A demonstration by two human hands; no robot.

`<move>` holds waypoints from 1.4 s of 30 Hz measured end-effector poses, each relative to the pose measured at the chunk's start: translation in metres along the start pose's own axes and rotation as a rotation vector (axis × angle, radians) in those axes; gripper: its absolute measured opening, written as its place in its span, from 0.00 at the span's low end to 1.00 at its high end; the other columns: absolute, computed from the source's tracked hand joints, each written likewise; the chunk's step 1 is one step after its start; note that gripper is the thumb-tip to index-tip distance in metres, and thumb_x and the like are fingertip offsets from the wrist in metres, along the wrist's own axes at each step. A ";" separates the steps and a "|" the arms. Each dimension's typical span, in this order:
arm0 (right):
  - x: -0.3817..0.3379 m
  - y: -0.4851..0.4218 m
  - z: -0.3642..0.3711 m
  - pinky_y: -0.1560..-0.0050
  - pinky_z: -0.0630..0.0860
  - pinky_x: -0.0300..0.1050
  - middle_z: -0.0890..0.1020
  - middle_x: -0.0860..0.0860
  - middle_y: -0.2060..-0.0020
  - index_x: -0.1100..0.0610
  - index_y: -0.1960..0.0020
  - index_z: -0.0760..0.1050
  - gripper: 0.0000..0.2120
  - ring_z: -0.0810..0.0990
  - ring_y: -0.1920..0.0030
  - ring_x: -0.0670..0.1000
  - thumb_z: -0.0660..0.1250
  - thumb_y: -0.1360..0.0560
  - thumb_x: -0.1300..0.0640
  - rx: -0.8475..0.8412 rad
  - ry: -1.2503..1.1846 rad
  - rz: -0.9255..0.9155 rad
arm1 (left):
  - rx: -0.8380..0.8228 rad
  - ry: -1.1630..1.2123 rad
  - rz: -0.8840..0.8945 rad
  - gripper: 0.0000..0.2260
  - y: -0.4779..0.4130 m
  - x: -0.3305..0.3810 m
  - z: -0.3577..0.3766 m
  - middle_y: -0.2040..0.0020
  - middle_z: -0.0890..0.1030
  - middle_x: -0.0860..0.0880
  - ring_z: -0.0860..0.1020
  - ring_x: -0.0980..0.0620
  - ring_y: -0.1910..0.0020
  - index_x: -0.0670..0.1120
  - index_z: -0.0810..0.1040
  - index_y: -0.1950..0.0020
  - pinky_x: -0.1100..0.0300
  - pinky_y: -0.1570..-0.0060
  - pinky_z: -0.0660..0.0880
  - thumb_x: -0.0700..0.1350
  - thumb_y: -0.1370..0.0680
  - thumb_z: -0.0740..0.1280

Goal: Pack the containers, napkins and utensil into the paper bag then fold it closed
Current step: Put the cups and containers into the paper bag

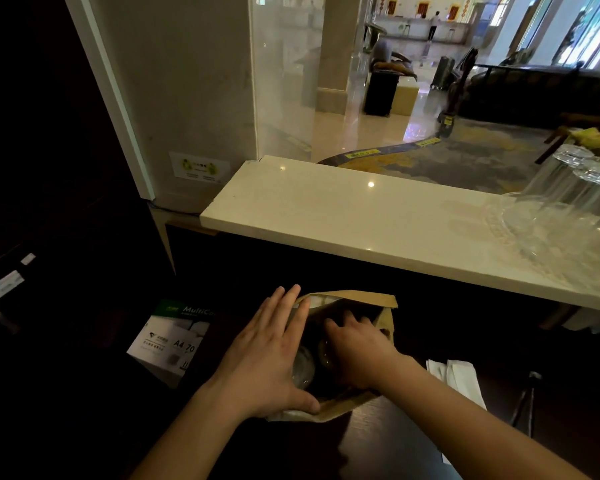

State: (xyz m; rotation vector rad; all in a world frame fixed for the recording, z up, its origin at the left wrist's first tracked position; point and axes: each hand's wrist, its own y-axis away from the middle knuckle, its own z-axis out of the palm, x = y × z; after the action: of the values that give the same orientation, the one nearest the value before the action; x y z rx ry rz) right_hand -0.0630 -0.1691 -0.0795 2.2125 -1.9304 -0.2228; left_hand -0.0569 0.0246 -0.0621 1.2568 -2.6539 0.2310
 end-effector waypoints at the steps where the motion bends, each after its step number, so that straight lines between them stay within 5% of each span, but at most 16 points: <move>1: -0.001 -0.006 0.003 0.37 0.73 0.55 0.68 0.60 0.32 0.52 0.26 0.57 0.38 0.71 0.36 0.63 0.73 0.30 0.47 -0.021 0.015 -0.002 | 0.000 0.000 -0.002 0.63 -0.001 0.001 0.000 0.26 0.23 0.58 0.22 0.58 0.29 0.57 0.25 0.26 0.60 0.37 0.30 0.74 0.40 0.70; 14: 0.011 -0.034 0.052 0.40 0.75 0.54 0.60 0.61 0.28 0.50 0.23 0.51 0.36 0.71 0.35 0.62 0.68 0.25 0.51 -0.244 -0.034 0.072 | -0.009 0.027 -0.022 0.63 0.004 0.000 0.000 0.25 0.23 0.57 0.23 0.57 0.29 0.56 0.27 0.25 0.58 0.35 0.31 0.75 0.40 0.70; 28: 0.014 -0.025 0.054 0.33 0.69 0.57 0.57 0.56 0.25 0.49 0.23 0.52 0.45 0.59 0.28 0.63 0.71 0.31 0.38 -0.170 -0.097 0.047 | -0.013 0.029 -0.022 0.64 0.002 0.003 0.003 0.25 0.24 0.57 0.23 0.56 0.29 0.56 0.27 0.24 0.57 0.33 0.32 0.75 0.41 0.71; 32: 0.010 -0.020 0.045 0.34 0.68 0.55 0.60 0.54 0.26 0.47 0.24 0.55 0.42 0.59 0.28 0.60 0.70 0.31 0.37 -0.101 -0.141 0.049 | -0.017 0.033 -0.032 0.64 0.004 0.000 0.004 0.26 0.23 0.57 0.23 0.56 0.28 0.57 0.27 0.25 0.55 0.31 0.34 0.75 0.41 0.70; 42: -0.008 0.027 0.000 0.44 0.76 0.39 0.77 0.46 0.40 0.46 0.32 0.70 0.22 0.77 0.41 0.47 0.67 0.25 0.48 0.337 -0.417 -0.114 | -0.010 0.012 -0.036 0.64 0.006 -0.005 0.006 0.25 0.25 0.58 0.25 0.56 0.27 0.58 0.29 0.24 0.53 0.30 0.39 0.75 0.43 0.71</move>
State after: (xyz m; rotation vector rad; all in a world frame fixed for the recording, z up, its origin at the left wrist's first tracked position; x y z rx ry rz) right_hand -0.0903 -0.1645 -0.0732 2.6736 -2.1843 -0.4355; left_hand -0.0593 0.0304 -0.0697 1.2943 -2.6169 0.2189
